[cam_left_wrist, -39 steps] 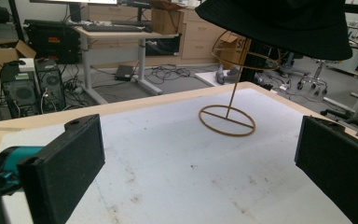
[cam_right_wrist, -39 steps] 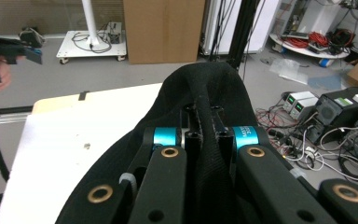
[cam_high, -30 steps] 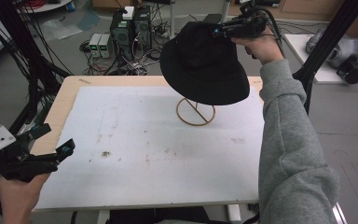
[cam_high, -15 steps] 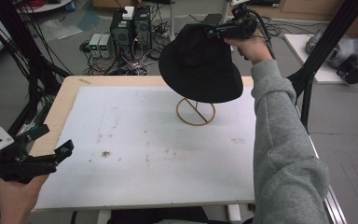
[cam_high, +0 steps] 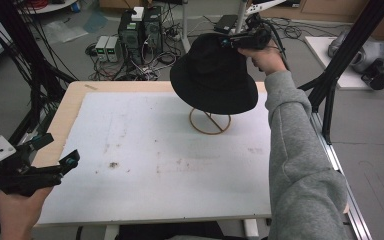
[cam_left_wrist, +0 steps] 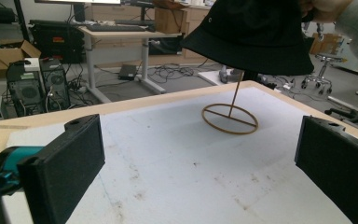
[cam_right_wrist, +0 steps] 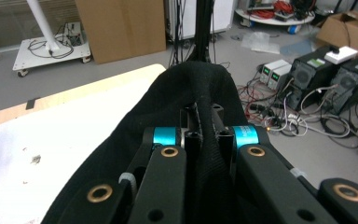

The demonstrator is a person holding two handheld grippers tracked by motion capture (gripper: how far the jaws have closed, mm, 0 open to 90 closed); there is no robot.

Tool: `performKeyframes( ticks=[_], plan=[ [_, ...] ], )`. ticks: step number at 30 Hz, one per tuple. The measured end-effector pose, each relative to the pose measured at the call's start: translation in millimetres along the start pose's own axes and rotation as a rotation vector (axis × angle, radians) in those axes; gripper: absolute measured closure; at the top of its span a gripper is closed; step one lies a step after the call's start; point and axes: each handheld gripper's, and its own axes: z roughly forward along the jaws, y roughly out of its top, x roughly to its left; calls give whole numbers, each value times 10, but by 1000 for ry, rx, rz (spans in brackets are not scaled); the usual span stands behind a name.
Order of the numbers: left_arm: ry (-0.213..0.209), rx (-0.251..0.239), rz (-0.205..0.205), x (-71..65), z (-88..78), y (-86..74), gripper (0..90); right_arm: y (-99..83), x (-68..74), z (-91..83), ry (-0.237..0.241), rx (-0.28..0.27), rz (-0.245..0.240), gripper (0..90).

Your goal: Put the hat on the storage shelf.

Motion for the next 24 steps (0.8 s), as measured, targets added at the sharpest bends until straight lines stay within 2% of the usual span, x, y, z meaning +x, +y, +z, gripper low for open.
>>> performKeyframes(
  ticks=[7,17,21,22,23,24],
  plan=[
    [-2,10,-2,0,34,-16,17,-128,-27,108,-1,10,33,868],
    [-2,9,5,-9,26,-4,17,-159,-8,135,0,5,38,845],
    [-2,12,2,-4,36,-10,17,-159,-6,130,-7,3,41,800],
    [-3,14,4,-2,40,-13,17,-159,-7,130,-12,3,40,779],
    [-4,18,3,0,47,-16,17,-164,-11,127,-17,5,48,721],
    [-4,18,3,0,47,-16,17,-166,-14,123,-23,4,52,717]
  ],
)
